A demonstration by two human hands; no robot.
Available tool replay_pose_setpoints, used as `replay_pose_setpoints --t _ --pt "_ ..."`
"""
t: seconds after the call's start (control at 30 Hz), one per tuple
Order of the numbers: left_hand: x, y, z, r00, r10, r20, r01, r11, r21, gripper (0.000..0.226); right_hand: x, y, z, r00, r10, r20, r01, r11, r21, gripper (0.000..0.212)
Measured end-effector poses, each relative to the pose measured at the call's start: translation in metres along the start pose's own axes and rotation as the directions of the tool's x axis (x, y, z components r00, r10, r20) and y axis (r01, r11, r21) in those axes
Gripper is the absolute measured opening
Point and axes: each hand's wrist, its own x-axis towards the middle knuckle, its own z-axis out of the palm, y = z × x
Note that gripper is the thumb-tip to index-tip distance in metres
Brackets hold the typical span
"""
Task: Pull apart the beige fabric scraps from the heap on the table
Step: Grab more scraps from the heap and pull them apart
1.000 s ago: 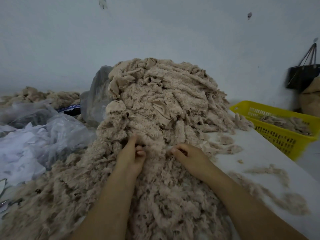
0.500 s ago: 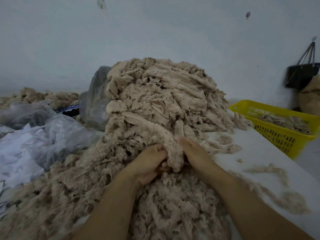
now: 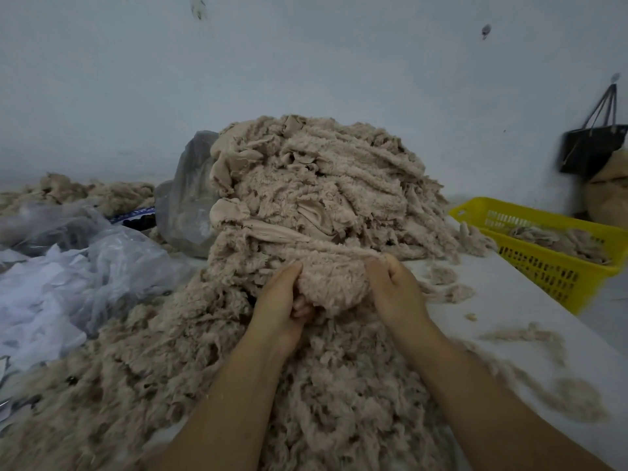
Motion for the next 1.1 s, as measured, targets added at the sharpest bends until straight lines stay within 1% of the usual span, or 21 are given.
replay_pose_setpoints --t 0.03,0.07,0.13,0.17,0.2,0.23,0.27,0.33,0.4,0.47,0.53,0.57,0.63,0.7,0.8,0.9,0.93,1.0,1.03,1.07,1.1 --pt "0.0 -0.001 -0.001 0.999 0.021 -0.044 -0.018 0.997 0.082 0.024 0.0 -0.001 0.0 0.999 -0.036 -0.009 0.036 0.999 0.002 0.035" --pt "0.001 -0.002 -0.002 0.992 0.081 -0.101 -0.056 0.972 0.228 0.024 -0.001 -0.003 -0.001 0.997 -0.077 -0.011 0.077 0.997 -0.002 0.037" --pt "0.001 -0.004 -0.006 0.937 0.297 -0.187 -0.162 0.839 0.519 0.023 -0.003 -0.006 -0.004 0.986 -0.165 0.01 0.165 0.986 -0.019 0.038" --pt "0.002 -0.004 -0.007 0.9 0.403 -0.168 -0.242 0.78 0.578 0.022 -0.004 -0.008 -0.005 0.978 -0.204 0.03 0.205 0.978 -0.033 0.038" --pt "0.002 -0.004 -0.007 0.883 0.454 -0.122 -0.306 0.752 0.583 0.022 -0.006 -0.011 -0.005 0.971 -0.234 0.058 0.237 0.97 -0.05 0.038" --pt "0.0 -0.005 -0.004 0.897 0.437 -0.068 -0.33 0.764 0.554 0.027 -0.009 -0.015 -0.004 0.962 -0.257 0.095 0.263 0.963 -0.063 0.036" --pt "-0.001 -0.005 0.0 0.932 0.362 -0.023 -0.303 0.814 0.496 0.036 -0.012 -0.018 -0.001 0.949 -0.278 0.15 0.291 0.954 -0.072 0.033" --pt "-0.002 -0.005 0.003 0.987 0.154 0.053 -0.163 0.935 0.314 0.051 -0.019 -0.022 0.005 0.9 -0.293 0.324 0.341 0.935 -0.102 0.022" --pt "0.002 0.002 -0.003 0.997 0.031 0.07 -0.036 0.997 0.068 0.047 -0.026 -0.021 0.012 0.821 -0.254 0.511 0.364 0.923 -0.126 0.019" --pt "0.005 0.009 -0.01 0.996 -0.083 0.017 0.084 0.988 -0.128 0.036 -0.029 -0.018 0.017 0.77 -0.183 0.611 0.335 0.931 -0.143 0.02" --pt "0.008 0.011 -0.013 0.989 -0.147 -0.013 0.139 0.955 -0.261 0.034 -0.027 -0.015 0.016 0.767 -0.172 0.618 0.333 0.93 -0.155 0.021" --pt "0.008 0.013 -0.013 0.989 -0.15 -0.016 0.138 0.941 -0.31 0.035 -0.025 -0.015 0.013 0.783 -0.176 0.596 0.328 0.932 -0.155 0.022" --pt "0.012 0.014 -0.016 0.991 -0.127 -0.032 0.101 0.896 -0.433 0.034 -0.02 -0.014 0.006 0.831 -0.183 0.525 0.294 0.946 -0.137 0.026" --pt "0.015 0.018 -0.022 0.995 -0.09 -0.042 0.053 0.84 -0.54 0.027 -0.014 -0.011 -0.001 0.875 -0.205 0.438 0.273 0.957 -0.098 0.034" --pt "0.013 0.017 -0.021 0.998 -0.053 -0.02 0.031 0.81 -0.585 0.022 -0.011 -0.01 -0.003 0.928 -0.246 0.281 0.284 0.953 -0.104 0.047" --pt "0.01 0.015 -0.017 1.0 -0.02 0.019 0.027 0.797 -0.603 0.025 -0.01 -0.012 -0.004 0.946 -0.285 0.154 0.305 0.944 -0.125 0.043" --pt "0.009 0.015 -0.017 0.999 -0.014 0.04 0.036 0.795 -0.605 0.027 -0.01 -0.012 -0.005 0.945 -0.294 0.146 0.315 0.935 -0.161 0.04" --pt "0.006 0.015 -0.015 0.994 -0.019 0.11 0.08 0.809 -0.583 0.034 -0.009 -0.012 -0.005 0.942 -0.281 0.183 0.322 0.911 -0.259 0.028" --pt "0.005 0.015 -0.013 0.987 -0.024 0.156 0.105 0.837 -0.537 0.039 -0.009 -0.011 -0.004 0.938 -0.266 0.224 0.328 0.89 -0.317 0.02" --pt "0.002 0.015 -0.011 0.978 -0.03 0.209 0.125 0.879 -0.461 0.045 -0.009 -0.01 -0.002 0.93 -0.25 0.27 0.341 0.861 -0.376 0.02" --pt "0.0 0.014 -0.009 0.967 -0.042 0.252 0.135 0.922 -0.362 0.049 -0.008 -0.009 0.0 0.919 -0.239 0.314 0.36 0.832 -0.423 0.026"
